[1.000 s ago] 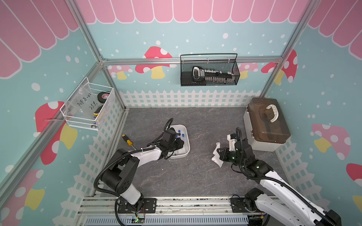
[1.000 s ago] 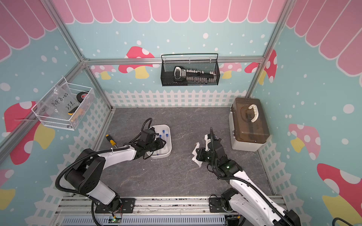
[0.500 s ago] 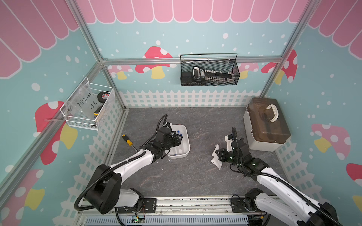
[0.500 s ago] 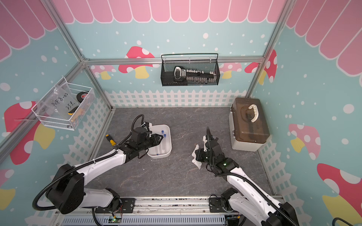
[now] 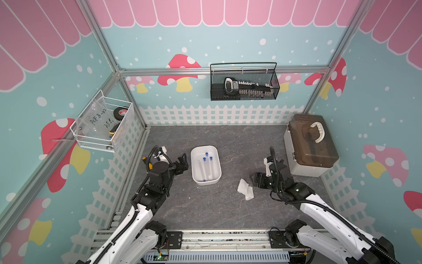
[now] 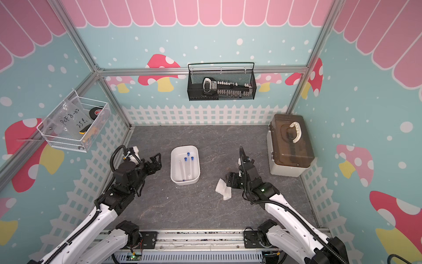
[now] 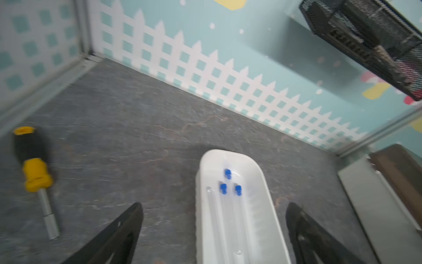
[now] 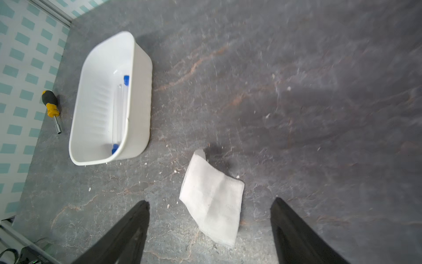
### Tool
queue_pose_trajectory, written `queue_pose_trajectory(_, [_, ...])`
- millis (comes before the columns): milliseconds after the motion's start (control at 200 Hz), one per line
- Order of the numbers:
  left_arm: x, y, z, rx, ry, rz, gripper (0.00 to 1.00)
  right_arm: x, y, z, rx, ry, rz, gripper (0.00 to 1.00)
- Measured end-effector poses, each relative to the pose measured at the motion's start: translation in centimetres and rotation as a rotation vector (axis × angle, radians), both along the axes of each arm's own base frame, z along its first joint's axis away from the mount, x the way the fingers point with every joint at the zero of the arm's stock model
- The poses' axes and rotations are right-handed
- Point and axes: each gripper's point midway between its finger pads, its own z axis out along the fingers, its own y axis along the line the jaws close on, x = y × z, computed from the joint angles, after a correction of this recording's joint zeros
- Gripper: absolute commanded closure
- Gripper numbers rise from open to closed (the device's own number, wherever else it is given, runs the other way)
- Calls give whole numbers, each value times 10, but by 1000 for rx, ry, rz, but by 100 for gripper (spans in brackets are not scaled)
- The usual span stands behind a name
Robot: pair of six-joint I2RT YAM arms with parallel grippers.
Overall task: Wipe the exteriors of test tubes
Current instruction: Place the cleaning item at the center of the board, then reset both arms
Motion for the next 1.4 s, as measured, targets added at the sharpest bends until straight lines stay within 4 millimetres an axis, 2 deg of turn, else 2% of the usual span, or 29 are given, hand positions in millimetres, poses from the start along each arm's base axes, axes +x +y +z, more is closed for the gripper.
queue_pose_trajectory(70, [-8,25,-14,65,-6,95,0,13,-7,26,-54,-94,-16,2])
queue_pose_trajectory(125, [-14,45,-28,120,-8,169,0,23,-14,40,-121,-168,-24,1])
queue_pose_trajectory(225, [-23,70,-62,204,-11,268,0,44,-29,47,-282,-312,-33,1])
queue_pose_trajectory(305, [-32,82,-98,251,9,315,0,61,-46,30,-438,-396,-53,1])
queue_pose_trajectory(390, [-39,91,-123,284,55,349,0,76,-76,-15,-577,-370,-93,1])
queue_pose_trajectory(425, [-37,93,-124,292,58,355,0,81,-93,-36,-615,-333,-120,1])
queue_pose_trajectory(515, [-23,94,-113,341,38,346,0,84,-127,-85,-673,-243,-176,1])
queue_pose_trajectory(580, [-9,92,-105,371,21,335,0,84,-135,-101,-702,-206,-172,1])
queue_pose_trajectory(670, [8,97,-103,366,-15,342,0,101,-135,-94,-710,-272,-178,1])
queue_pose_trajectory(766, [26,103,-119,363,-7,335,0,114,-149,-84,-671,-337,-234,1])
queue_pose_trajectory(851, [43,97,-137,368,3,288,0,113,-174,-81,-631,-386,-324,1])
queue_pose_trajectory(901, [46,94,-145,367,28,261,0,108,-176,-86,-611,-387,-324,1])
queue_pose_trajectory(996, [62,90,-125,348,-34,230,0,110,-176,-87,-588,-390,-319,1])
queue_pose_trajectory(1091, [87,88,-104,346,-59,220,0,121,-174,-76,-571,-422,-325,1])
queue_pose_trajectory(1151, [94,84,-93,348,-84,225,0,124,-173,-73,-559,-429,-324,2])
queue_pose_trajectory(1246, [95,77,-95,358,-70,211,0,124,-172,-74,-555,-427,-321,1])
queue_pose_trajectory(1401, [92,79,-103,372,-35,218,0,124,-171,-74,-553,-428,-320,1])
